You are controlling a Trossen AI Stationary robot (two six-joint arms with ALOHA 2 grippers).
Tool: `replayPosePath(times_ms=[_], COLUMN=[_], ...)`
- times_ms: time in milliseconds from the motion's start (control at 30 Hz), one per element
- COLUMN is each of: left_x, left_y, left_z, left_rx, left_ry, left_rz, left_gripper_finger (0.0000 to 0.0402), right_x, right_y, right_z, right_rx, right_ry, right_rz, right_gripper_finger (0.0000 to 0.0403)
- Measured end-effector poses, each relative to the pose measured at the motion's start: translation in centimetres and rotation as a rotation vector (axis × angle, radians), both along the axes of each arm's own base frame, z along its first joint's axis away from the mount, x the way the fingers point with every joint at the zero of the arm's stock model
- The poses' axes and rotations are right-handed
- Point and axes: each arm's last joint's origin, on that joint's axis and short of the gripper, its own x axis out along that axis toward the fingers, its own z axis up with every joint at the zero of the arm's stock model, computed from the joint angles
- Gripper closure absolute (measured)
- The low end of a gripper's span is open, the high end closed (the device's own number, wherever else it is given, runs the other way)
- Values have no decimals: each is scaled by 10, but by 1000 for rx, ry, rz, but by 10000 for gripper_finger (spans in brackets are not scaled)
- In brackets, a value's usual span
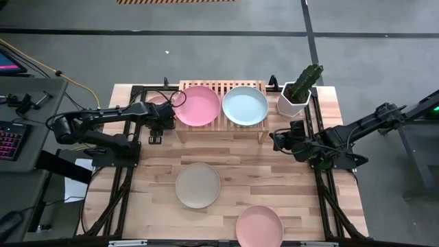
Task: Place and stack plates onto a shelf
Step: Stack the top pink plate on top of the other pink plate on the shelf
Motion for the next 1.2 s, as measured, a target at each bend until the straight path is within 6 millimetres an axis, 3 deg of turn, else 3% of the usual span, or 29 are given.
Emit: replayPosePath(times_ms=[867,1000,1200], left_x=[-2,-2,-4], left_y=[14,14,13], left_z=[-10,-9,-8], left_rx=[-30,-28,-34], left_ry=[13,11,7], left_rz=[60,71,117], left_gripper_finger=[255,292,390], right_x=[0,0,0], right_y=[0,0,0], right_z=[0,0,0], right_rx=[0,0,0], right_ry=[-1,-1,-1], right_rz=[0,0,0], right_gripper_finger=[403,403,403])
